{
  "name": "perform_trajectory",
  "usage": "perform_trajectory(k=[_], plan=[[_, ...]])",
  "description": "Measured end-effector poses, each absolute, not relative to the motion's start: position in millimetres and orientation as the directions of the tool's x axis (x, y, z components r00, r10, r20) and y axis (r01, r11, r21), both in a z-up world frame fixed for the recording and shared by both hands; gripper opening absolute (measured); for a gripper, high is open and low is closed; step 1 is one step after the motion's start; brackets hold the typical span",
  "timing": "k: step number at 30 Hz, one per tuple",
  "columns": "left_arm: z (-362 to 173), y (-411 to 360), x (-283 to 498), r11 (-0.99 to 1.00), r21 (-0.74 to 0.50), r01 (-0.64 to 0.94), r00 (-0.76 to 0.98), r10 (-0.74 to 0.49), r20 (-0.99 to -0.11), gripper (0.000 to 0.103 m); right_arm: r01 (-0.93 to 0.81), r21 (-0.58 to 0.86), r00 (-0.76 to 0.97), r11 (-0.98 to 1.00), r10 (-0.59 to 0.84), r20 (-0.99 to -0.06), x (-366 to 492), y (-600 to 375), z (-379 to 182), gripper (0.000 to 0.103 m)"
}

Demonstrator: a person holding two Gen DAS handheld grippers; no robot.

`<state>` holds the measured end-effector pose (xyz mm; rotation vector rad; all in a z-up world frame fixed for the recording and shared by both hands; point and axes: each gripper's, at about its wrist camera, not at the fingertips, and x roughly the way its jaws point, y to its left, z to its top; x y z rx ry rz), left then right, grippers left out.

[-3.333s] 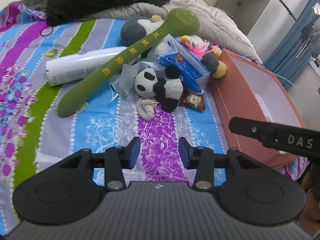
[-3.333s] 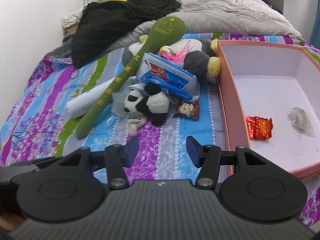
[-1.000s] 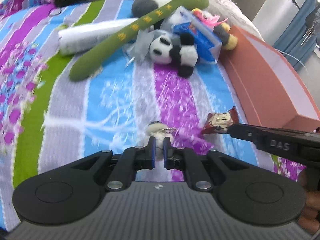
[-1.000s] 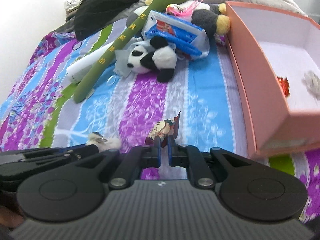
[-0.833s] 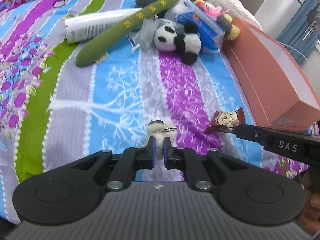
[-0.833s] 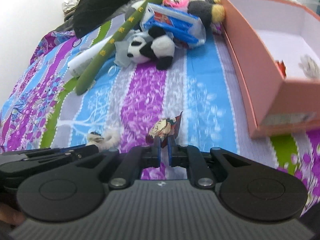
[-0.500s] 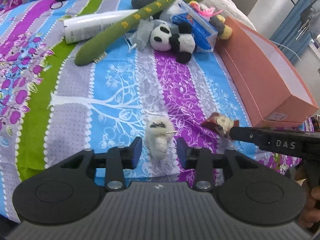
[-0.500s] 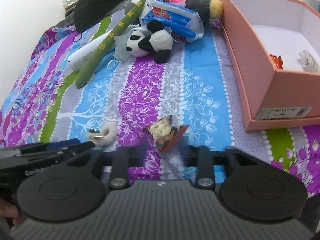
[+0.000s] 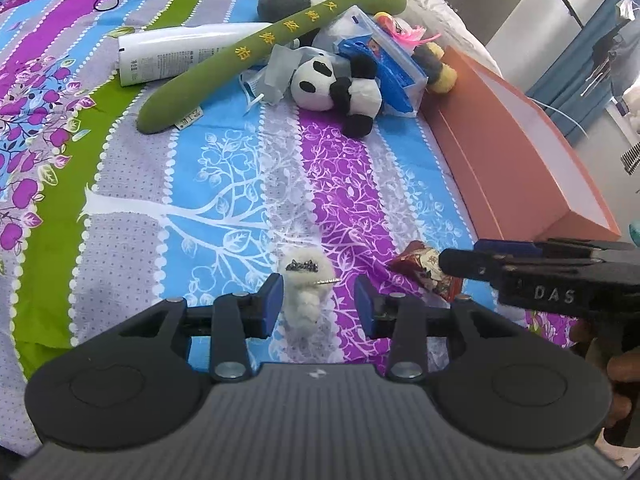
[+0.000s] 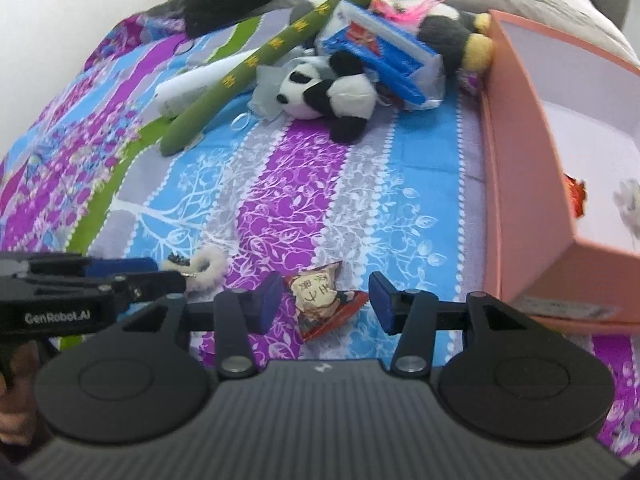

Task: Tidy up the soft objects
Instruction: 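Lift the snack packet with the right tool while the left tool lifts the keychain plush, then carry the snack packet with the right tool while the left tool carries the plush over the pink box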

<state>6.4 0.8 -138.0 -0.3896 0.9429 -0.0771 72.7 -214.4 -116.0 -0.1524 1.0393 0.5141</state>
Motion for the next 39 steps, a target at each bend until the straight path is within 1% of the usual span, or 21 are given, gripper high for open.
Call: perform_trajectory(k=[5, 14, 17, 20, 28, 39], plan=[[-142, 3, 12, 0.928, -0.352, -0.122, 0.584, -0.220, -0.782, 0.045, -0.517, 0.112, 0.358, 0.849, 0.332, -0.873, 78, -206, -129, 0.050], [-152, 2, 20, 0.927, -0.354, -0.127, 0.562, -0.227, -0.795, 0.043, -0.477, 0.169, 0.307, 0.862, 0.344, -0.888, 76, -212, -146, 0.045], [-155, -1, 22, 0.929, -0.351, -0.116, 0.556, -0.232, -0.799, 0.035, -0.474, 0.163, 0.316, 0.865, 0.340, -0.886, 72, -212, -145, 0.042], [-156, -4, 23, 0.934, -0.342, -0.106, 0.551, -0.231, -0.802, 0.034, -0.471, 0.159, 0.329, 0.867, 0.340, -0.881, 69, -212, -141, 0.039], [-138, -6, 17, 0.942, -0.319, -0.105, 0.587, -0.200, -0.785, 0.034, -0.448, 0.159, 0.379, 0.880, 0.348, -0.858, 62, -214, -127, 0.036], [-93, -8, 9, 0.943, -0.320, -0.093, 0.629, -0.194, -0.753, 0.034, -0.409, 0.167, 0.459, 0.897, 0.361, -0.812, 54, -225, -92, 0.036]])
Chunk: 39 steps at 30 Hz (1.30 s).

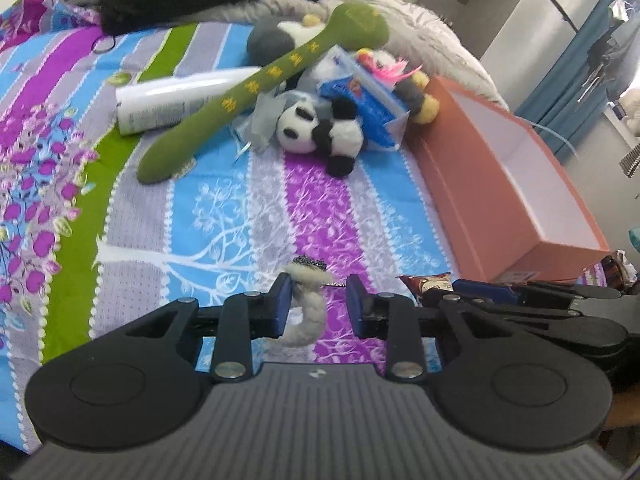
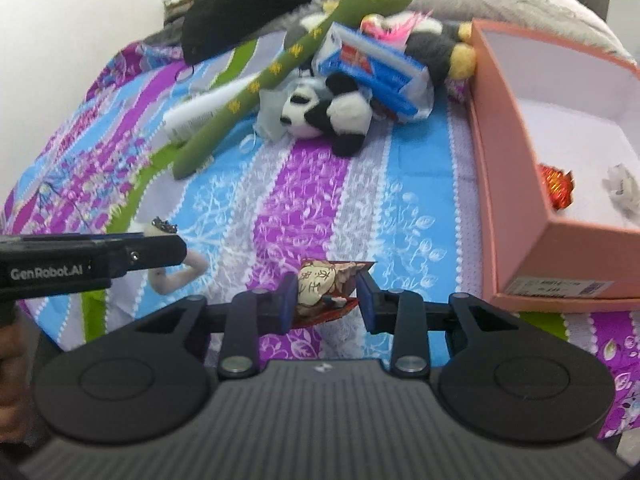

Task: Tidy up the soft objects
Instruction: 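Carry the snack packet with the right tool while the left tool carries the plush over the pink box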

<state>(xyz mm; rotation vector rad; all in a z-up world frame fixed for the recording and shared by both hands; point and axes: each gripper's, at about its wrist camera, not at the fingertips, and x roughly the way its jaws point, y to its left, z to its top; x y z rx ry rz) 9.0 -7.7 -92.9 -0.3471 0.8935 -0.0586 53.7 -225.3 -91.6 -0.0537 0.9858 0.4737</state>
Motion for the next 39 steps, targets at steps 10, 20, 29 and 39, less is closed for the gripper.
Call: perform_trajectory(k=[10, 20, 29, 39], plan=[[-37, -21, 16, 0.950, -0.311, -0.034, 0.692, -0.202, -0.693, 0.034, -0.404, 0.162, 0.563, 0.901, 0.384, -0.732, 53, -230, -41, 0.029], [0, -35, 32, 0.949, -0.314, 0.018, 0.721, -0.230, -0.654, 0.034, -0.385, 0.175, 0.615, 0.906, 0.394, -0.683, 70, -242, -10, 0.028], [47, -63, 71, 0.948, -0.302, 0.105, 0.755, -0.274, -0.596, 0.034, -0.353, 0.133, 0.734, 0.926, 0.362, -0.575, 93, -270, 41, 0.027], [80, -127, 144, 0.920, -0.330, 0.211, 0.729, -0.372, -0.574, 0.034, -0.217, 0.106, 0.818, 0.970, 0.240, -0.522, 137, -335, 72, 0.027]])
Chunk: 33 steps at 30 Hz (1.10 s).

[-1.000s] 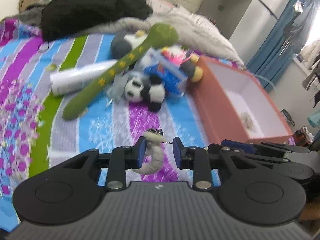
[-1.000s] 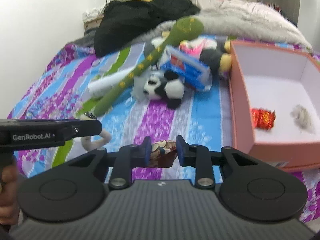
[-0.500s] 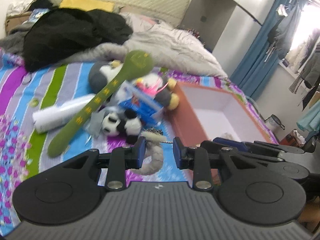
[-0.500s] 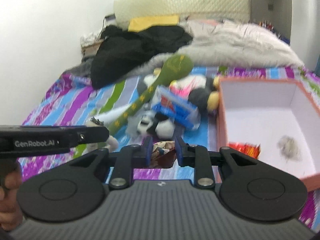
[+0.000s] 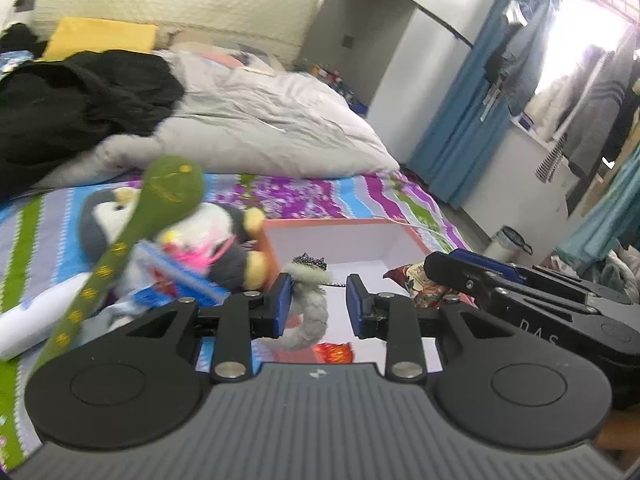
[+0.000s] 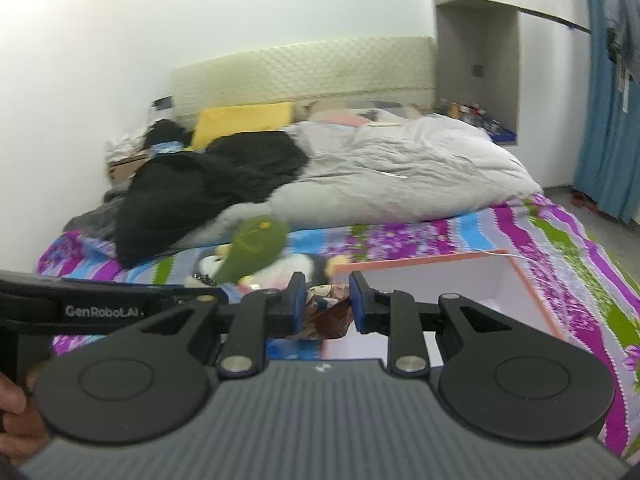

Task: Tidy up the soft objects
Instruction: 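Carry the snack packet with the right tool while the left tool carries the plush over the pink box, then open the right tool over the box while the left tool releases the keychain plush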

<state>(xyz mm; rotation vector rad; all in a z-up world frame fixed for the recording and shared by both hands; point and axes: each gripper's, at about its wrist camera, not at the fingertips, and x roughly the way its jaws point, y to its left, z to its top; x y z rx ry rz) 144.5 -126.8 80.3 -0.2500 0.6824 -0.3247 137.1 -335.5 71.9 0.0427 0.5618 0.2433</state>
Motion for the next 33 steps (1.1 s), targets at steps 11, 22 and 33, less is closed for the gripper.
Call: perform_trajectory(k=[11, 22, 33], plan=[[45, -213, 223, 0.899, -0.325, 0.292, 0.576, -0.437, -0.691, 0.034, -0.016, 0.133, 0.709, 0.991, 0.105, -0.698, 190, -411, 20, 0.026], [-11, -261, 264, 0.897, -0.305, 0.321, 0.434, -0.425, -0.794, 0.034, 0.082, 0.171, 0.581, 0.982, 0.092, -0.808, 198, -443, -41, 0.022], [-11, -266, 266, 0.892, -0.288, 0.348, 0.435, -0.425, -0.794, 0.048, 0.094, 0.188, 0.609, 0.978, 0.093, -0.788, 195, -448, -37, 0.023]])
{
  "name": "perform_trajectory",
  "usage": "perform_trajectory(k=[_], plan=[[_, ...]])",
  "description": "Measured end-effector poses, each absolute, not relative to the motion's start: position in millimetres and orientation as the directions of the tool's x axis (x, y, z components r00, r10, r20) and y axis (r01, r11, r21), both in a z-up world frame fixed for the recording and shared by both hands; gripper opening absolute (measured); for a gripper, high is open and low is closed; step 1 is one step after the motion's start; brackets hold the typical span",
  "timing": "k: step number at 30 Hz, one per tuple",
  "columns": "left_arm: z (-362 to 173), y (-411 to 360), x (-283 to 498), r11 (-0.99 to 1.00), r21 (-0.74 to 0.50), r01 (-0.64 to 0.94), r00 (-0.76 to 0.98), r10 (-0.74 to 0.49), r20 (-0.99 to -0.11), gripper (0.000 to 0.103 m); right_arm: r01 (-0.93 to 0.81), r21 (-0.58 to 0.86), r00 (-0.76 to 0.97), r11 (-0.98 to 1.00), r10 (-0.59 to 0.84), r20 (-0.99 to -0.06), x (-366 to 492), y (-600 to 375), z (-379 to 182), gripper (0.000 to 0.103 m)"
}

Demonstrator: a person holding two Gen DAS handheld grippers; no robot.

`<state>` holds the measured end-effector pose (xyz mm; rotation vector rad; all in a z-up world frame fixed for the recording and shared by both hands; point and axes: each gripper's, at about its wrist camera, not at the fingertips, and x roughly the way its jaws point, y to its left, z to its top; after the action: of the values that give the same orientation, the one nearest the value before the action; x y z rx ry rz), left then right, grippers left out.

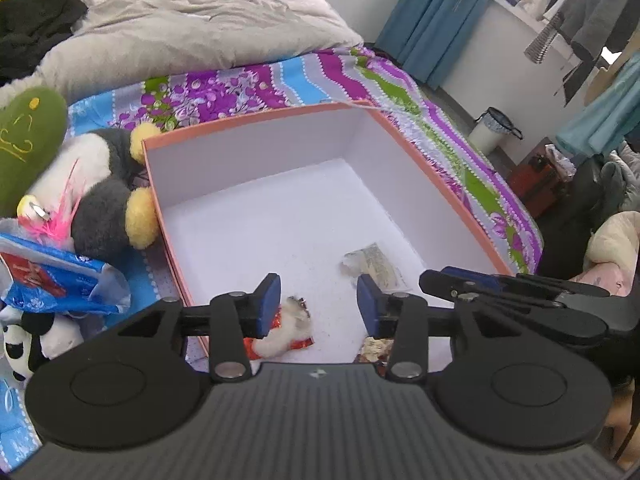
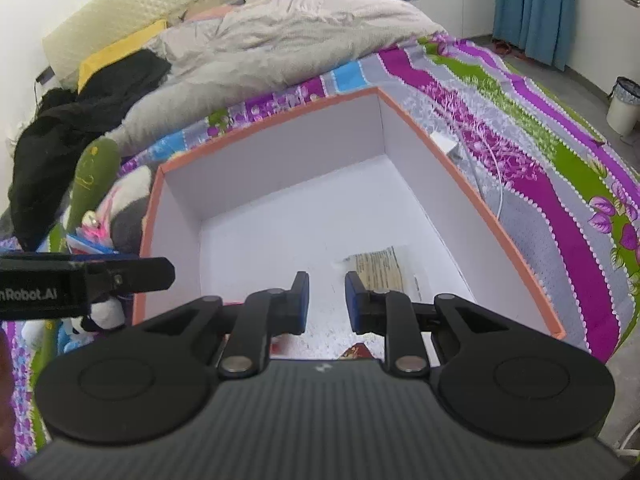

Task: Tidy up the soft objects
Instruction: 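Open the right tool over the box while the left tool releases the keychain plush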

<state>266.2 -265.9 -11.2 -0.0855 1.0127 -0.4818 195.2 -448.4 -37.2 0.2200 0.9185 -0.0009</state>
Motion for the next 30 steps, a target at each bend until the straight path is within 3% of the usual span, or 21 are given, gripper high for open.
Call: perform_trajectory(k=[14, 30], plan=[[76, -227, 188, 0.883, -0.238, 0.405, 0.625, -0.457, -0.633, 0.048, -0.005, 0.204, 0.786, 0.979, 0.130, -0.604, 135, -418, 40, 0.024], [108, -153, 73, 0.901, -0.224, 0.372, 0.738, -0.434, -0.518, 0.048, -0.127, 0.185, 0.845, 0.975, 0.204, -0.495, 48, -362, 62, 0.024]])
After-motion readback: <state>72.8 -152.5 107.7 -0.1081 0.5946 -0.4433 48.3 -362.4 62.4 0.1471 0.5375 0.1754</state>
